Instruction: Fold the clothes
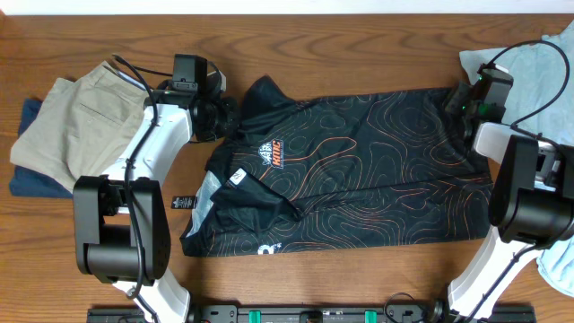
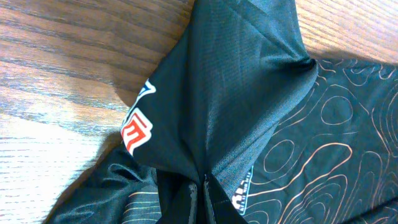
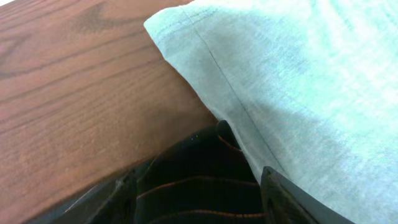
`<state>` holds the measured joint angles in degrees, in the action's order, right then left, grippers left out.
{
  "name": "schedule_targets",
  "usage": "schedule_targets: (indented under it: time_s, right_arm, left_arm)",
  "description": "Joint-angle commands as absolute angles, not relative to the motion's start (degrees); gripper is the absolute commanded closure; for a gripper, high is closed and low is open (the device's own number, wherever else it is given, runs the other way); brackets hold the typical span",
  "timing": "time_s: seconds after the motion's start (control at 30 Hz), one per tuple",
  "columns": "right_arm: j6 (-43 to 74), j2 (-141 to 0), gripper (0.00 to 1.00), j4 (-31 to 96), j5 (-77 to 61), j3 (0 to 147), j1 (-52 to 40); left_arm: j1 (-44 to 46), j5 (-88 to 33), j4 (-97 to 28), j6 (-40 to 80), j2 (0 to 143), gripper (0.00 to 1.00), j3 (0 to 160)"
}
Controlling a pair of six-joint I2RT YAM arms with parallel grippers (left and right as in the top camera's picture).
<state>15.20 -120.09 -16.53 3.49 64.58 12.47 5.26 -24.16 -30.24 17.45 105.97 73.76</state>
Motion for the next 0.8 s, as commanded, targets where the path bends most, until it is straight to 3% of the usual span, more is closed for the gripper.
schedule_targets:
  time_s: [0.0,0.13,0.2,0.3,0.77]
  right_arm:
    - [17.37,-122.61,0.38,-17.58,4.51,65.49,13.54]
    - [17.34,-123.24,0.42,-19.20,4.54,65.52,13.54]
    - [17.34,-123.28,0.58,-19.62,4.56,65.54,13.54]
    - [17.34,-123.28,0.99,-19.70,4.54,65.54,13.54]
    - [16.69,-113.89,0.99,-6.72,4.56,65.56,15.70]
  left_arm:
    - [5.21,-23.31,-30.61,16.08,105.80,0.94,73.23]
    - [5.21,-23.33,-30.65,16.08,105.80,0.94,73.23]
    - [5.21,-23.33,-30.63,16.08,105.80,0.94,73.23]
    - [5.21,-23.33,-30.70,16.08,105.80,0.94,73.23]
    - [4.56,-23.33,-31.48,16.12,105.41,0.94,73.25]
